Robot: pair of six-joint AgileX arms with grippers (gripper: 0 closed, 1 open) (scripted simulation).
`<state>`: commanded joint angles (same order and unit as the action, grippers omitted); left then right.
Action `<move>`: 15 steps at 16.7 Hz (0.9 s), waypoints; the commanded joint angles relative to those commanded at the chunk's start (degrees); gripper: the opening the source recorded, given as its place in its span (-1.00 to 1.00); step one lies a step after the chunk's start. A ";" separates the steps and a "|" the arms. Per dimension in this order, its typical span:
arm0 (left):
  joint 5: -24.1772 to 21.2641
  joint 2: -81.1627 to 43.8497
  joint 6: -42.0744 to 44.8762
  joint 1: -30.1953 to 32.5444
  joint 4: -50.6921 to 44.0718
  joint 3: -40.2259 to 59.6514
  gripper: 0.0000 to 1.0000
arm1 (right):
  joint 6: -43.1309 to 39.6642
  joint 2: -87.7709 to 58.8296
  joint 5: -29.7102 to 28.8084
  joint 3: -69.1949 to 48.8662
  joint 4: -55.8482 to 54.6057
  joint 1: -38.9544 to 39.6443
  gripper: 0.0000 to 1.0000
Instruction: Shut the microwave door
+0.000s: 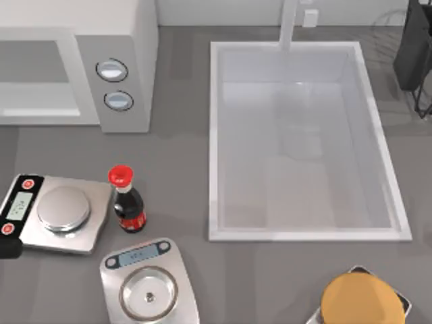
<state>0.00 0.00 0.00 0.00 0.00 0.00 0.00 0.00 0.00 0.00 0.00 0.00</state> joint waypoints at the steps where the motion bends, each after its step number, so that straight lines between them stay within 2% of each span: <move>1: 0.00 0.00 0.00 0.00 0.00 0.00 -1.00 | 0.00 0.00 0.00 0.00 0.00 0.00 1.00; 9: -0.22 -0.22 0.01 -0.22 0.12 0.19 -1.00 | 0.00 0.00 0.00 0.00 0.00 0.00 1.00; 15: -5.32 -6.83 0.11 -5.31 2.56 4.25 -1.00 | 0.00 0.00 0.00 0.00 0.00 0.00 1.00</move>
<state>-5.32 -6.83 0.11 -5.31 2.56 4.25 0.00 0.00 0.00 0.00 0.00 0.00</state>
